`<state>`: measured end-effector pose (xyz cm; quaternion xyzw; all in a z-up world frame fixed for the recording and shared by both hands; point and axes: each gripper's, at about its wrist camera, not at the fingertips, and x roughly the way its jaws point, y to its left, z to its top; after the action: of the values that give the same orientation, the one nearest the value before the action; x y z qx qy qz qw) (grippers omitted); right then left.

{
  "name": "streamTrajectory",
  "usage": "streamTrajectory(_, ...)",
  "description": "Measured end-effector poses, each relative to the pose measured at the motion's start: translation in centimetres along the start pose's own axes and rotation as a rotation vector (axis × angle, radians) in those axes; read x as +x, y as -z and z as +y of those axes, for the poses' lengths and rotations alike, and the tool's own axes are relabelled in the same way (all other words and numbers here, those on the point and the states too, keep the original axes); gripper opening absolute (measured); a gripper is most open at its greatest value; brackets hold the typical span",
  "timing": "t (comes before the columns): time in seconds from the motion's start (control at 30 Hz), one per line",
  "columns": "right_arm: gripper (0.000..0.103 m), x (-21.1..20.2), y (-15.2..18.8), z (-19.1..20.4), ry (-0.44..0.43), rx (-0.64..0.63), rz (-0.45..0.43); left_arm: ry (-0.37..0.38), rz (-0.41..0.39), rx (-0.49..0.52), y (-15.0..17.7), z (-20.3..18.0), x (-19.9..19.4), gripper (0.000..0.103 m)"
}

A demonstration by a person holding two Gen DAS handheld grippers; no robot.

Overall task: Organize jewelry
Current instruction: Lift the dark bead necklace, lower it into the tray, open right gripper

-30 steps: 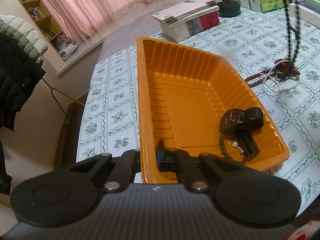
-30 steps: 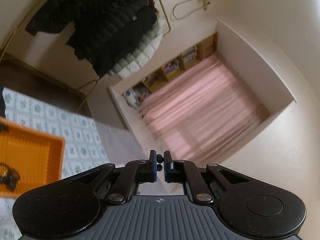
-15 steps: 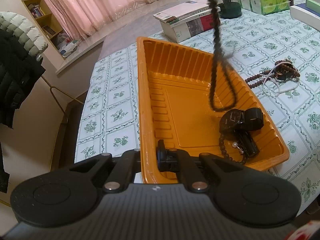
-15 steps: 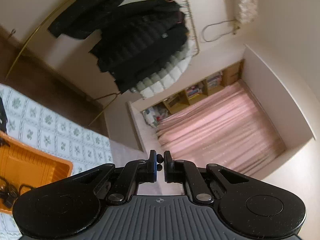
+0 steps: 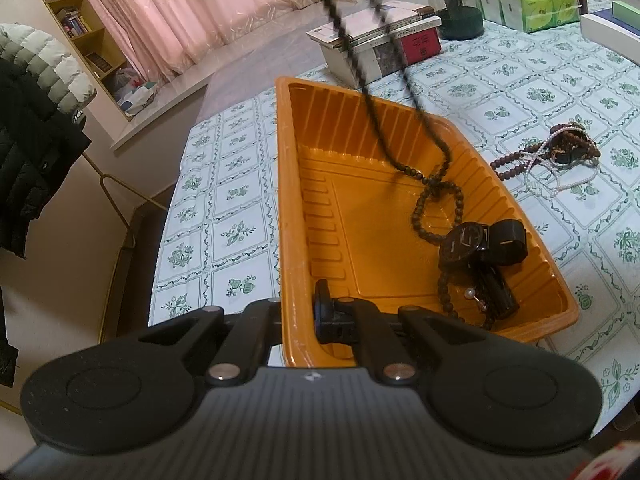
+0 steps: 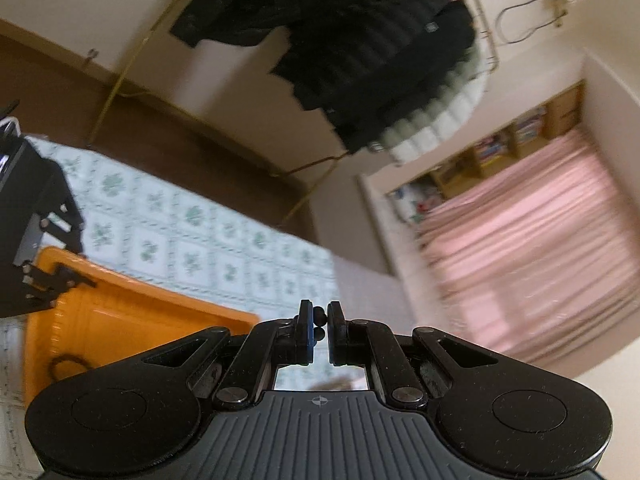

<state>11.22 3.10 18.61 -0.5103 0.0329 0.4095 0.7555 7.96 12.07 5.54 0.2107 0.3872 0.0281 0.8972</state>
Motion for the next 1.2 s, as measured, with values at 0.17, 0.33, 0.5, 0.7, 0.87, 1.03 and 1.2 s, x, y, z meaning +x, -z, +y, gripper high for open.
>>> streamTrajectory(0.17, 0.006, 2.0, 0.6, 1.5, -0.074, 0.016, 0.042, 0.003, 0.000, -0.004, 0.1, 0.1, 0.1, 0.003)
streamTrajectory(0.33, 0.006, 3.4, 1.7, 2.8, -0.154, 0.021, 0.101, 0.005, -0.001, -0.006, 0.1, 0.2, 0.1, 0.003)
streamTrajectory(0.5, 0.006, 4.1, 2.2, 3.2, -0.182, 0.037, 0.120, 0.006, -0.001, -0.008, 0.1, 0.3, 0.2, 0.003)
streamTrajectory(0.7, 0.006, 4.2, 2.2, 3.3, -0.183, 0.043, 0.116, 0.006, -0.001, -0.009, 0.1, 0.3, 0.2, 0.003)
streamTrajectory(0.87, 0.007, 4.3, 2.4, 3.3, -0.188, 0.050, 0.118, 0.006, -0.001, -0.008, 0.1, 0.3, 0.2, 0.003)
streamTrajectory(1.03, 0.007, 4.3, 2.8, 3.7, -0.200, 0.045, 0.124, 0.006, -0.001, -0.010, 0.1, 0.3, 0.2, 0.003)
streamTrajectory(1.2, 0.007, 4.4, 3.0, 3.7, -0.205, 0.047, 0.125, 0.006, 0.000, -0.012, 0.1, 0.3, 0.2, 0.003)
